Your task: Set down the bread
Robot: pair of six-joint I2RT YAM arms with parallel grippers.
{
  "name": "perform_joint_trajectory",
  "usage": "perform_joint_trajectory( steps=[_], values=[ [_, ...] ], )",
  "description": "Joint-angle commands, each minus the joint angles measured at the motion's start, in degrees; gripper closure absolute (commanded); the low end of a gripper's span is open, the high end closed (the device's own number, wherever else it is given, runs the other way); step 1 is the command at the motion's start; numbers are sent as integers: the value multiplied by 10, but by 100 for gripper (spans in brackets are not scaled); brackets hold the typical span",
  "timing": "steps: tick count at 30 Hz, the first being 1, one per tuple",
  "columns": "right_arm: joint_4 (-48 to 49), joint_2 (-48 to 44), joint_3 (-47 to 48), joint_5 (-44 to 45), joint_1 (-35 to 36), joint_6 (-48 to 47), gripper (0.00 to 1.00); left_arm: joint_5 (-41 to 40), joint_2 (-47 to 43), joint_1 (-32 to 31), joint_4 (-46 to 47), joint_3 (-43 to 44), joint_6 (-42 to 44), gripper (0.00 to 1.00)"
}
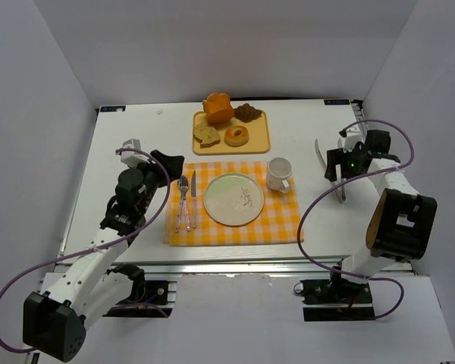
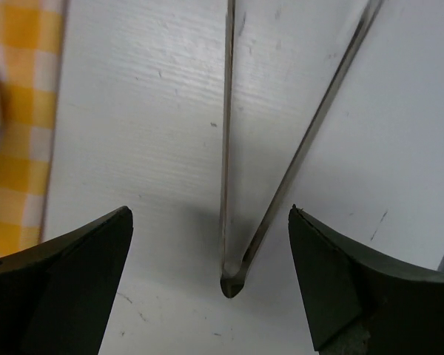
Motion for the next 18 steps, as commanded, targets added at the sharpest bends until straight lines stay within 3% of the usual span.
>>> perform_joint_trajectory(
  steps=[1, 8, 18],
  values=[
    [41, -1, -34, 80, 1, 22, 11, -3, 6, 0, 2, 5, 7, 22],
    [52, 95, 4, 172, 12, 57, 11, 2, 26, 0, 8, 10, 9, 21],
    [67, 167, 51, 129, 23, 68, 22, 0, 30, 1, 2, 12, 11, 21]
  ],
)
